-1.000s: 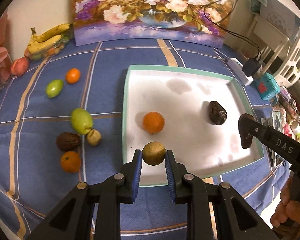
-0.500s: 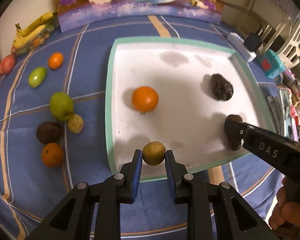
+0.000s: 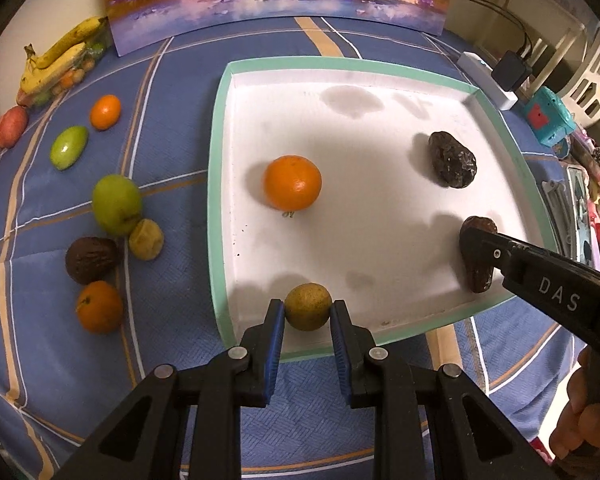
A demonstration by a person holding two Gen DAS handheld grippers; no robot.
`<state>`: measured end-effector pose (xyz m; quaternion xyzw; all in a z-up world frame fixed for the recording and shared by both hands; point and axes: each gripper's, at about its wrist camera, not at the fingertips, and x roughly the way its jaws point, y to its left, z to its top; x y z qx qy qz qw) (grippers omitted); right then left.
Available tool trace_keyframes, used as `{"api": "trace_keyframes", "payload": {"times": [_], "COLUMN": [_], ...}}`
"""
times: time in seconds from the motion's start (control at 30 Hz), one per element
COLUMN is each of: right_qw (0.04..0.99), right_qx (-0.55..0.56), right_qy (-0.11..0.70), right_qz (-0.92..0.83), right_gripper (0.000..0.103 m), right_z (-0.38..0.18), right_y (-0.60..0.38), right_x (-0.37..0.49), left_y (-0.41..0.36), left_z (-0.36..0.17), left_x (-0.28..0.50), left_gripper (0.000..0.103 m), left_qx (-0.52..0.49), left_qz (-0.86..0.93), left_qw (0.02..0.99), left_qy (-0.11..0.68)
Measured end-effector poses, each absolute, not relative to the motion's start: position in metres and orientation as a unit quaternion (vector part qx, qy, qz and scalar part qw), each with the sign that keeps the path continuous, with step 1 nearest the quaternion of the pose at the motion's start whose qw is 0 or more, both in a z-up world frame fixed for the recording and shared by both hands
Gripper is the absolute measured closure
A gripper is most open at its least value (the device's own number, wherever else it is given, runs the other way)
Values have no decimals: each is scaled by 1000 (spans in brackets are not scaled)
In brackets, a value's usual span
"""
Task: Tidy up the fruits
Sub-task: 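Release the kiwi onto the tray with the left gripper while the right gripper releases the date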
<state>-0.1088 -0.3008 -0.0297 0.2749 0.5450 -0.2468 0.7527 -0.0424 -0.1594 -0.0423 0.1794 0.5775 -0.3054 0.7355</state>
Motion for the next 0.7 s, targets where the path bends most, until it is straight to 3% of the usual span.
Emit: {"api": "trace_keyframes", "payload": {"times": [0.7], "right_qw": [776], "right_qx": [259], "right_qy": [515], "right_qz": [-255], "right_gripper": [69], "right_z": [-2], "right_y": [-298], "right_x": [-110], "left_y": [-149], "left_z": [-8], "left_x": [-34], "left_gripper": [77], "left_qx": [156], "left_qz": [-313], "left_qw": [759], "left_qy": [549]}}
